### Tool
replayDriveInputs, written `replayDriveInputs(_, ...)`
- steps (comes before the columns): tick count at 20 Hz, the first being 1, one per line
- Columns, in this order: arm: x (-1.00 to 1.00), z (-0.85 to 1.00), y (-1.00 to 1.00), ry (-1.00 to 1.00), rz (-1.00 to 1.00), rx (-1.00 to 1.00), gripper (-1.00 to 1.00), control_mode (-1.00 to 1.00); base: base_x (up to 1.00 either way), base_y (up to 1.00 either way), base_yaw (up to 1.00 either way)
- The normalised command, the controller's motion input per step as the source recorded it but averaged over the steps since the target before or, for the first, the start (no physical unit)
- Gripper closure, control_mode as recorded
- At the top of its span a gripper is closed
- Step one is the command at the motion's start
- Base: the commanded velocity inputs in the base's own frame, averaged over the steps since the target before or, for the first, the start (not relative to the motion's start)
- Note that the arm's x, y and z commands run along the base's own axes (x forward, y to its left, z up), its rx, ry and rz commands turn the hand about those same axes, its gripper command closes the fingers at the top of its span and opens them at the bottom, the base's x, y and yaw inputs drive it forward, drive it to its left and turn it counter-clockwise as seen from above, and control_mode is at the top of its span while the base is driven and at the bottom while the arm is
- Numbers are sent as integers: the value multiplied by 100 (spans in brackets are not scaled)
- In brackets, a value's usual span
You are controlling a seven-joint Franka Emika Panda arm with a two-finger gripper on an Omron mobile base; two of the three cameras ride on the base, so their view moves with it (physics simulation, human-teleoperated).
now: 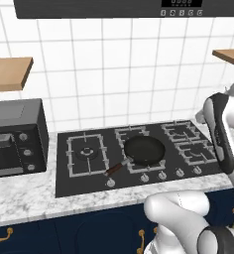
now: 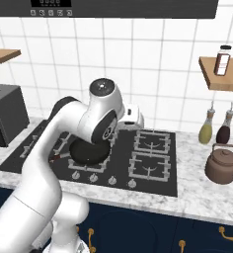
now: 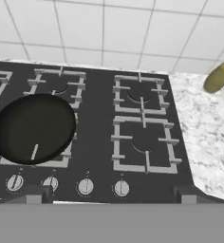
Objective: Pick the kettle from the counter and place it on a stove burner. Then turn the burner on.
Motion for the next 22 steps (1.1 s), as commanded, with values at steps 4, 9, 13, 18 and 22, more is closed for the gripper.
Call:
replayDriveInputs(4,-9,0,-100,-2,-3,0,-100,-100,0,0,0)
replayDriveInputs(9,-8,0,-100,0,-3,0,-100,-100,0,0,0)
replayDriveInputs(13,-2,-6,-100,0,-10,0,-100,-100,0,0,0)
replayDriveInputs(18,6,-4,-100,0,-36,0,-100,-100,0,0,0)
replayDriveInputs(22,39,-1,-100,3,-54,1,-100,-100,0,0,0)
